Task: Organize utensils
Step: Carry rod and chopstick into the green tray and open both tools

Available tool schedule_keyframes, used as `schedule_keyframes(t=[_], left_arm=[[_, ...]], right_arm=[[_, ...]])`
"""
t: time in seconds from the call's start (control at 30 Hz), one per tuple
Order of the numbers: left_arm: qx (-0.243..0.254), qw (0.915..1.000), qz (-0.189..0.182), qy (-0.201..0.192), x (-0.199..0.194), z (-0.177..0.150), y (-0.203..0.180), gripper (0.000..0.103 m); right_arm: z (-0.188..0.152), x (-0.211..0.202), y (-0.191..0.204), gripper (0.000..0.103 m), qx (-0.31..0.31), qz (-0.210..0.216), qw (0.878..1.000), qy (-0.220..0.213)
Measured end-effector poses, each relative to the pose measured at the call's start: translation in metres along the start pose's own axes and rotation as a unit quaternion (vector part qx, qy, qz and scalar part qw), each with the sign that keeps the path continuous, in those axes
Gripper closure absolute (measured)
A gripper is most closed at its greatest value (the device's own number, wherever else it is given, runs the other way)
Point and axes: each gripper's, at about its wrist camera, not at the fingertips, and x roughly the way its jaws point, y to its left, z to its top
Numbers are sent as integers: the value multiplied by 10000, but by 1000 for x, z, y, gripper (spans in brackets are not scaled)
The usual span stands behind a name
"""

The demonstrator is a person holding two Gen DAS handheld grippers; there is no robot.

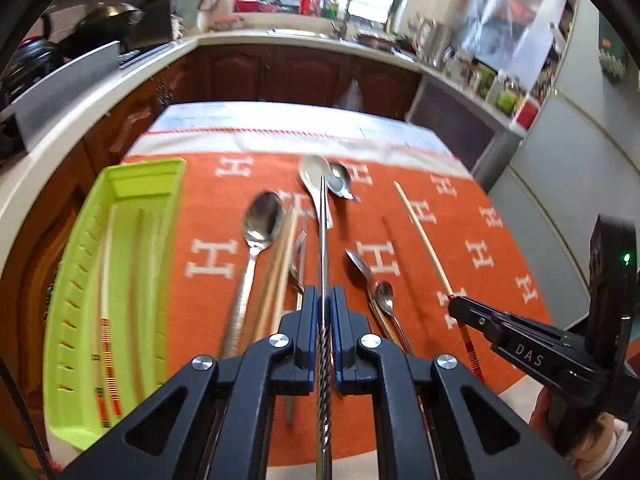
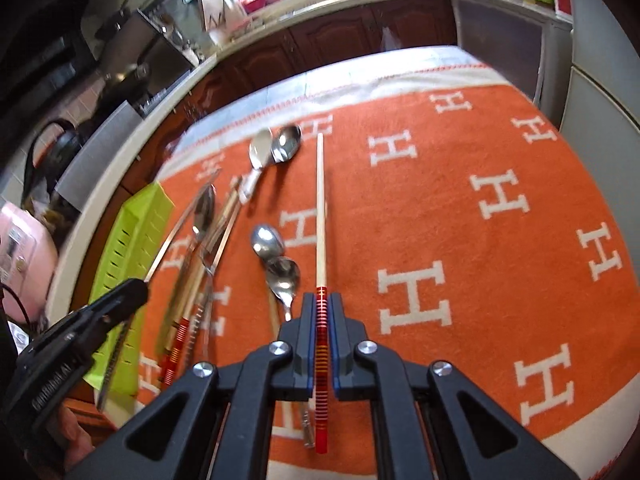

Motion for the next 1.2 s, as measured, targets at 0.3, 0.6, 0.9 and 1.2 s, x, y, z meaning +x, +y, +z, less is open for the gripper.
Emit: schedule_keyframes(t=[0.3, 0.6, 0.9, 1.2], left_arm=[[-315, 9970, 538, -469, -45, 10, 66, 99], [-663, 9914, 1116, -151, -30, 11, 146, 99], [-1051, 9870, 1183, 299, 0, -4, 181, 99], [-1341, 9854, 1039, 124, -11, -7, 191, 93]], right_arm=[[4, -17, 60, 98, -492, 714, 9962, 111], [10, 31, 158, 98, -886, 1442, 9805, 1000], [9, 88, 212, 98, -580, 1415, 9772, 1472], [-6, 117, 221, 97, -388, 1346, 9686, 2054]])
